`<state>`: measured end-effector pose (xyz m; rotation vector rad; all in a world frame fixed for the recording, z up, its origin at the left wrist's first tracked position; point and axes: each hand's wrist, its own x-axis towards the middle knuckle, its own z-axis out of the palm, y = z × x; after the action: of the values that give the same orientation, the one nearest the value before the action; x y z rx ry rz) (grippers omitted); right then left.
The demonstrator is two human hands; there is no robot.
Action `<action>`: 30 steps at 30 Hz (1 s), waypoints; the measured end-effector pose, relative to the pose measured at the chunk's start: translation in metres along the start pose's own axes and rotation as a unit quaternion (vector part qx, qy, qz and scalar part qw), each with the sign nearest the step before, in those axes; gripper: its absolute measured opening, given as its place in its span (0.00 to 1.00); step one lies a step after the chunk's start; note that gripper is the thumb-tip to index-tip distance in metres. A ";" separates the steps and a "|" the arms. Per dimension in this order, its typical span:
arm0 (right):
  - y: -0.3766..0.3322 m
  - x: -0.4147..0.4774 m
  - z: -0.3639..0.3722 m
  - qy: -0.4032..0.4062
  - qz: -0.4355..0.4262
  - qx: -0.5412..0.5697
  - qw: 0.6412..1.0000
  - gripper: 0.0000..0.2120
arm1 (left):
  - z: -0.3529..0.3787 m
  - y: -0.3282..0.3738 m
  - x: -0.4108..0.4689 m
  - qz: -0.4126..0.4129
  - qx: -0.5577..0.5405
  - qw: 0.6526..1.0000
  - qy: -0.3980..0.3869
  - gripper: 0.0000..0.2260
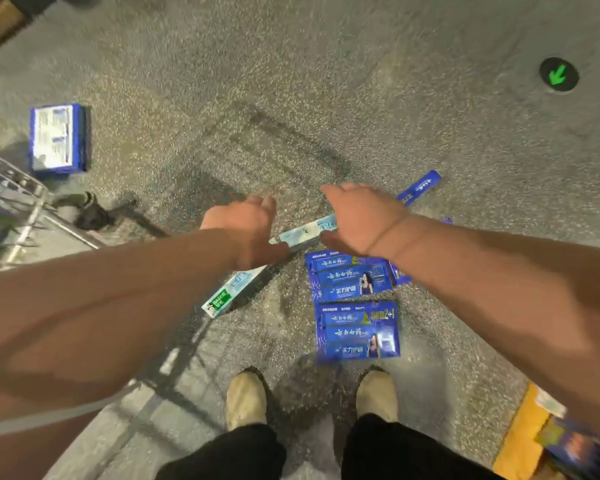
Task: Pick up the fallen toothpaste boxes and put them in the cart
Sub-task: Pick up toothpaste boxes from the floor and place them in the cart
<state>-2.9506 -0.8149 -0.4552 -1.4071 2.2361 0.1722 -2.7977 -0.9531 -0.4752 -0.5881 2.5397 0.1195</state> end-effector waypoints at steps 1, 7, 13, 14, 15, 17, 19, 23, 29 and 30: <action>0.005 0.014 0.015 0.002 -0.006 -0.010 1.000 0.24 | 0.020 -0.002 0.012 -0.017 -0.006 1.000 0.003 0.38; 0.032 0.108 0.108 -0.005 -0.045 -0.058 0.997 0.28 | 0.133 -0.018 0.082 -0.052 -0.020 0.998 -0.007 0.42; 0.038 0.185 0.189 -0.021 -0.049 -0.136 0.989 0.42 | 0.230 -0.027 0.129 -0.086 -0.050 0.995 -0.025 0.42; 0.039 0.193 0.201 -0.037 -0.049 -0.147 0.987 0.45 | 0.244 -0.027 0.133 -0.090 -0.055 0.994 -0.036 0.42; 0.039 0.199 0.212 -0.056 -0.044 -0.154 0.985 0.47 | 0.256 -0.027 0.135 -0.093 -0.060 0.993 -0.050 0.43; 0.037 0.207 0.231 -0.091 -0.027 -0.168 0.981 0.49 | 0.272 -0.029 0.137 -0.088 -0.056 0.992 -0.077 0.47; 0.037 0.211 0.247 -0.106 -0.020 -0.184 0.977 0.43 | 0.278 -0.033 0.137 -0.067 -0.062 0.991 -0.102 0.46; 0.039 0.213 0.257 -0.083 -0.008 -0.181 0.980 0.31 | 0.280 -0.036 0.134 -0.064 -0.096 0.989 -0.095 0.35; 0.042 0.216 0.257 -0.073 -0.023 -0.159 0.984 0.29 | 0.279 -0.043 0.136 -0.093 -0.068 0.992 -0.047 0.27; 0.042 0.216 0.257 -0.072 -0.029 -0.160 0.984 0.29 | 0.279 -0.045 0.137 -0.104 -0.070 0.991 -0.035 0.27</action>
<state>-2.9764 -0.8803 -0.7862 -1.5634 2.1125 0.6168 -2.7510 -0.9916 -0.7831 -0.8847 2.3991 0.2397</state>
